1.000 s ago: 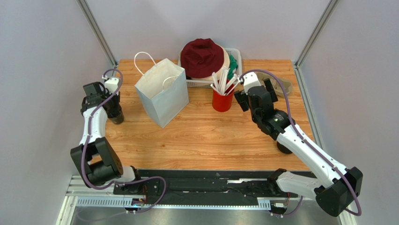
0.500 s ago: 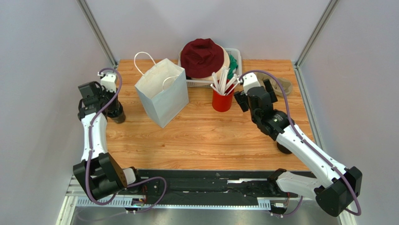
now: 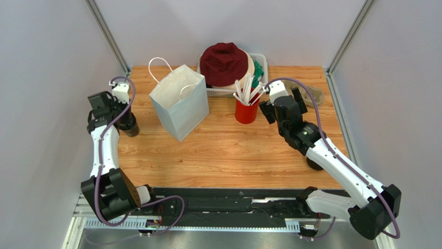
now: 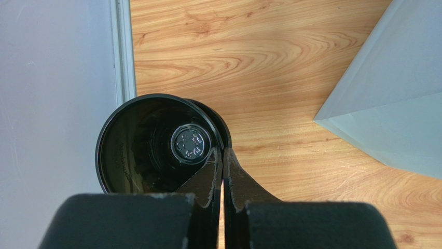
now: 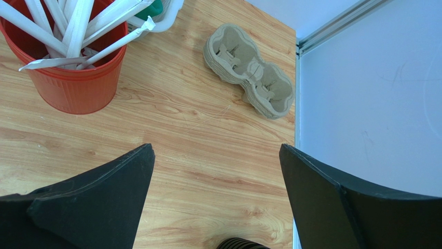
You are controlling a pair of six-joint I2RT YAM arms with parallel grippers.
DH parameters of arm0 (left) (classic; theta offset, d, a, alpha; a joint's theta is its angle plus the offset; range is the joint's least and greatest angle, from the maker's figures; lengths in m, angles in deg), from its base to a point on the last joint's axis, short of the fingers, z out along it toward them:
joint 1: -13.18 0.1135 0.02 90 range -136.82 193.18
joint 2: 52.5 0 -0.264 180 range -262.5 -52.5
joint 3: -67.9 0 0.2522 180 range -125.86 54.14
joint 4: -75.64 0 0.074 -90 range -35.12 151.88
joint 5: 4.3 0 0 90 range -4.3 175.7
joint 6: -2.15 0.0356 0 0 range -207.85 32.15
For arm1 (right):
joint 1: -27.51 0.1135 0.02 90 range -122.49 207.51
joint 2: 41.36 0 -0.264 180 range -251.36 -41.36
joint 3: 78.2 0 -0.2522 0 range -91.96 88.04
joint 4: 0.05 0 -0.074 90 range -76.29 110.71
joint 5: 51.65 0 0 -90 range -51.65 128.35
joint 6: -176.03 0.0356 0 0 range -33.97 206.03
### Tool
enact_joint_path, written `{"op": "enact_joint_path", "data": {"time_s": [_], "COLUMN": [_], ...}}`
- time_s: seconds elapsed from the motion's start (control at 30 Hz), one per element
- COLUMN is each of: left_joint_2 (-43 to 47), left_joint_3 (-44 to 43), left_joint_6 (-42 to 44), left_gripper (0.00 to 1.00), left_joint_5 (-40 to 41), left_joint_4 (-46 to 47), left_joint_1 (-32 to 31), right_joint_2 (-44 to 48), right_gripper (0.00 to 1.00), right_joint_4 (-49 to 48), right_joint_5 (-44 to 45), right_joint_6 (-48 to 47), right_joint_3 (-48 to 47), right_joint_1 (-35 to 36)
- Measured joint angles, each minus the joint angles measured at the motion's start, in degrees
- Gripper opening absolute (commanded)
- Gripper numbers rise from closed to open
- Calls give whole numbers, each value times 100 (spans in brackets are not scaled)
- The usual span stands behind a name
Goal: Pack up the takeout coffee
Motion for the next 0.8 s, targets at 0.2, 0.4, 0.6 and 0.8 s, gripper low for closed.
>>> {"op": "enact_joint_path", "data": {"time_s": [0.2, 0.4, 0.6, 0.8], "left_joint_2": [-87, -166, -286, -289], "left_joint_3": [0, 0, 0, -2], "left_joint_6": [0, -9, -39, -85], "left_gripper": [3, 3, 6, 11], "left_joint_5": [-2, -44, -48, -55], "left_joint_4": [0, -4, -13, -13], "left_joint_1": [0, 0, 2, 2], "right_joint_2": [0, 0, 0, 0], "right_gripper": [98, 98, 98, 98], "right_joint_4": [0, 0, -2, -2], "right_joint_5": [2, 15, 35, 37], "right_joint_6": [0, 0, 0, 0], "right_joint_3": [0, 0, 0, 2], "right_joint_1": [0, 0, 0, 0]}}
